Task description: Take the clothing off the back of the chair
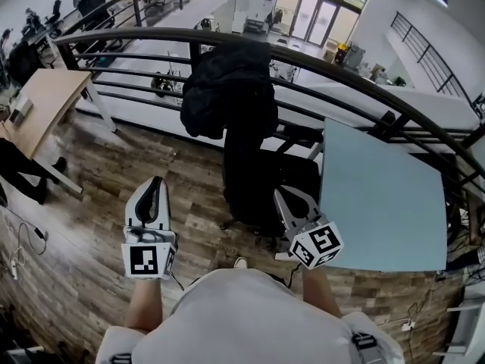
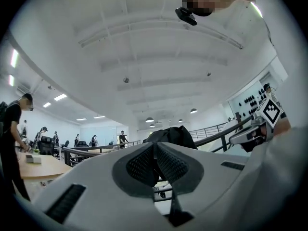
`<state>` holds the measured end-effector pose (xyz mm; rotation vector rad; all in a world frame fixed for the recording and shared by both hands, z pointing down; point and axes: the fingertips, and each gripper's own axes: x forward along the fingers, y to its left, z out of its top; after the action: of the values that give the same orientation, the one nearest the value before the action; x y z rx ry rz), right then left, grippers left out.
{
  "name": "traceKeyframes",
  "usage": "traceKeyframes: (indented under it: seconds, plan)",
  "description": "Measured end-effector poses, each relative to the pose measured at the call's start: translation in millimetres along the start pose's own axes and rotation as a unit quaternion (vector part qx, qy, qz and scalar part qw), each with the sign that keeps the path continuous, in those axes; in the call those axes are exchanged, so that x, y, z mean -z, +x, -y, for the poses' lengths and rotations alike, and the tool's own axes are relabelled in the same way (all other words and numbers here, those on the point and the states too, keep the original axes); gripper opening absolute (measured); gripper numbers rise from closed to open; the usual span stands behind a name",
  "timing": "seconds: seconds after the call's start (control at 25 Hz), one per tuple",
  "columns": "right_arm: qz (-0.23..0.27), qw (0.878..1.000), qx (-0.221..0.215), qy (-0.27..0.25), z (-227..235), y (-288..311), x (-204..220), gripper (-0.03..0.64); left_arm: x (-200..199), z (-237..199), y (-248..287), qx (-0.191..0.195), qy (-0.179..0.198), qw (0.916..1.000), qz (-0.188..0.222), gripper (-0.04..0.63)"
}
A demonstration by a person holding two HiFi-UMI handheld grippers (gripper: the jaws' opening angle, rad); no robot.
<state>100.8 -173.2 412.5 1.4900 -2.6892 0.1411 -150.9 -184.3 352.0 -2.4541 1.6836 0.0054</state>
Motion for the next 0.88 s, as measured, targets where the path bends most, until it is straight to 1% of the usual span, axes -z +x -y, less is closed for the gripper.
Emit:
traceKeyframes:
  seconds: [0.16,0.4,0.52,0.68,0.76,0.88]
  plan:
    - [0.005,1.000,-0.007,0.003,10,7,-2,0.020,-1,2,10,-0.008,0.015,0.9998,-0.008,0.026]
    - [0.002,1.000,-0.019,0.006,19,20,-2,0.020,8,-5,18,-0.024,0.008,0.9994,-0.021,0.026]
    - [0.006,1.000,-0.022,0.005,22,23,-5,0.020,7,-7,21,-0.029,0.012,0.9992,-0.024,0.026]
    - [0.009,1.000,-0.030,0.003,22,24,-5,0.020,-1,-9,28,-0.020,0.031,0.9991,-0.020,0.029]
    - [0.008,1.000,-0.029,0.006,23,23,-3,0.020,-6,-9,36,-0.007,0.042,0.9989,-0.021,0.053]
    - [0.004,1.000,-0.023,0.010,27,19,0,0.020,-9,-6,50,0.017,0.066,0.9971,-0.033,0.132]
